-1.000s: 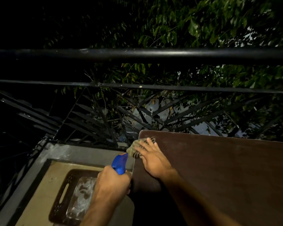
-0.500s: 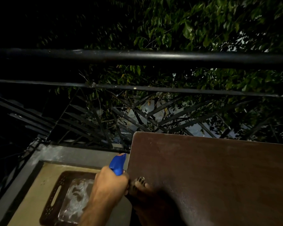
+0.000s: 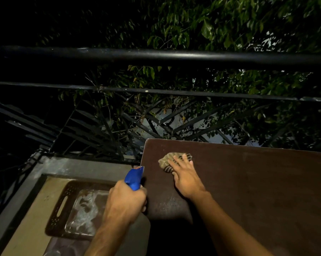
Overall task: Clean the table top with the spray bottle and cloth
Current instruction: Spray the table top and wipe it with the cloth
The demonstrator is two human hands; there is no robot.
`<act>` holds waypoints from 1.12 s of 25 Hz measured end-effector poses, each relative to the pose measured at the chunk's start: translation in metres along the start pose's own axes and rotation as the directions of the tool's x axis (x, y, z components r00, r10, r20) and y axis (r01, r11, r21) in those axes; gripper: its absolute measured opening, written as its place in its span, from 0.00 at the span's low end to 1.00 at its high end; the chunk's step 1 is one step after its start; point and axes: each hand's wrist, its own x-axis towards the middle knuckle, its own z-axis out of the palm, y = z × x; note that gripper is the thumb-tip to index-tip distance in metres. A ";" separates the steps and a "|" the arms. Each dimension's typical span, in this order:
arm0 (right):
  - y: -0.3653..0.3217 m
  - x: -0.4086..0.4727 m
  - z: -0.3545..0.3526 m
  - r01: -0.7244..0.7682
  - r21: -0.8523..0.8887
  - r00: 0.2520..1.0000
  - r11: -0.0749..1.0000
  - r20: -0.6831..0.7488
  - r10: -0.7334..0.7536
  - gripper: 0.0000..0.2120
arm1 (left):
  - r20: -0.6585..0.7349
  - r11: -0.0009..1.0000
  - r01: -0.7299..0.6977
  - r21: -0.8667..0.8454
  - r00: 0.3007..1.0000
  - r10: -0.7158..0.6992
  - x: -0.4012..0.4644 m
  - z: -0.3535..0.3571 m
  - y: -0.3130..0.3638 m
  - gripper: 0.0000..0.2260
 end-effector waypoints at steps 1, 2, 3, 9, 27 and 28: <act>-0.013 -0.022 0.004 0.079 0.027 0.996 0.997 0.047 -0.080 0.27 | -0.003 1.000 0.007 -0.001 1.000 -0.007 -0.006 0.001 -0.002 0.08; -0.023 -0.045 0.009 0.170 0.036 0.979 0.985 0.107 -0.173 0.27 | -0.008 1.000 0.013 0.003 1.000 -0.013 -0.012 0.001 -0.003 0.09; -0.030 -0.069 0.014 0.279 0.033 0.949 0.960 0.146 -0.280 0.26 | -0.013 1.000 0.018 0.003 1.000 -0.018 -0.018 0.002 -0.006 0.10; -0.015 -0.127 0.024 0.529 -0.008 0.818 0.849 0.271 -0.507 0.26 | -0.063 0.998 0.062 0.005 0.996 -0.062 -0.057 0.004 -0.020 0.09; -0.064 -0.244 0.050 0.642 0.035 0.707 0.766 0.358 -0.610 0.29 | -0.203 0.984 0.178 -0.024 0.963 -0.179 -0.177 -0.023 -0.087 0.07; -0.063 -0.230 0.045 0.636 0.043 0.710 0.770 0.358 -0.607 0.28 | -0.205 0.983 0.181 -0.036 0.961 -0.185 -0.177 -0.024 -0.089 0.07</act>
